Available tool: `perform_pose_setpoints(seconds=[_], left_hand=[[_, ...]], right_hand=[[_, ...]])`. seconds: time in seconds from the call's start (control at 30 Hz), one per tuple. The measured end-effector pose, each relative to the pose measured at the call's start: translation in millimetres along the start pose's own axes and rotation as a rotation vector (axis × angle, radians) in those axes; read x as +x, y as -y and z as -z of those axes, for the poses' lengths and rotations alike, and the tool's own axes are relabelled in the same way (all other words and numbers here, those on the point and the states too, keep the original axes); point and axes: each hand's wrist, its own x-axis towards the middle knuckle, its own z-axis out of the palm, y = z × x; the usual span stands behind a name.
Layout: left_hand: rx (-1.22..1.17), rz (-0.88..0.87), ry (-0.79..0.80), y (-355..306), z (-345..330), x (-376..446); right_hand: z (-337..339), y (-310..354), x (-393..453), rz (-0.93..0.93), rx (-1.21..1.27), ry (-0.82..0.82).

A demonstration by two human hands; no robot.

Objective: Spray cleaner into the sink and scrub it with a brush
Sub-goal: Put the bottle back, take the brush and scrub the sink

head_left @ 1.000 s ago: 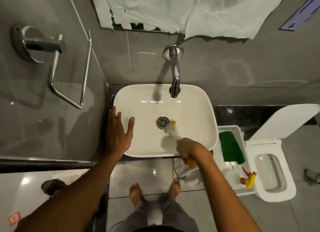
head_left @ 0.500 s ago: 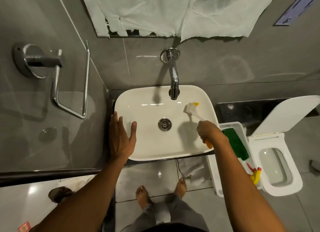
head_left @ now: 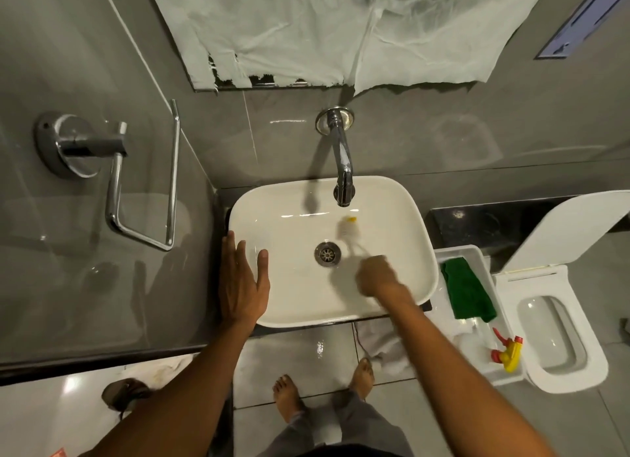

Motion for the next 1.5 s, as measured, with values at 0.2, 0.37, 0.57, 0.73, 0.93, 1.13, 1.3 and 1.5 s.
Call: perform_pose_setpoints(seconds=[0.2,0.37,0.57,0.73,0.93,1.13,1.3,1.5], left_hand=[[-0.003,0.003,0.004,-2,1,-1],[-0.002,-0.006,-0.010,-1,-1,-1],[0.000,-0.005,-0.028,0,-2,0],[-0.018,-0.019,-0.043,3,-3,0],[-0.016,-0.018,-0.038,3,-3,1],[-0.050,-0.049,-0.052,8,-7,1],[-0.071,-0.074,-0.069,9,-9,1],[-0.089,-0.093,-0.082,13,-11,-1]], right_hand=[[6,-27,17,-0.132,0.083,-0.114],[-66,80,-34,0.092,0.163,-0.064],[-17,23,-7,-0.017,0.012,-0.090],[31,-66,5,-0.233,-0.061,-0.259],[-31,10,-29,-0.103,0.023,-0.117],[-55,36,-50,0.000,0.051,-0.016],[-36,13,-49,0.129,0.058,0.087],[-10,-36,-46,0.010,0.122,-0.025]])
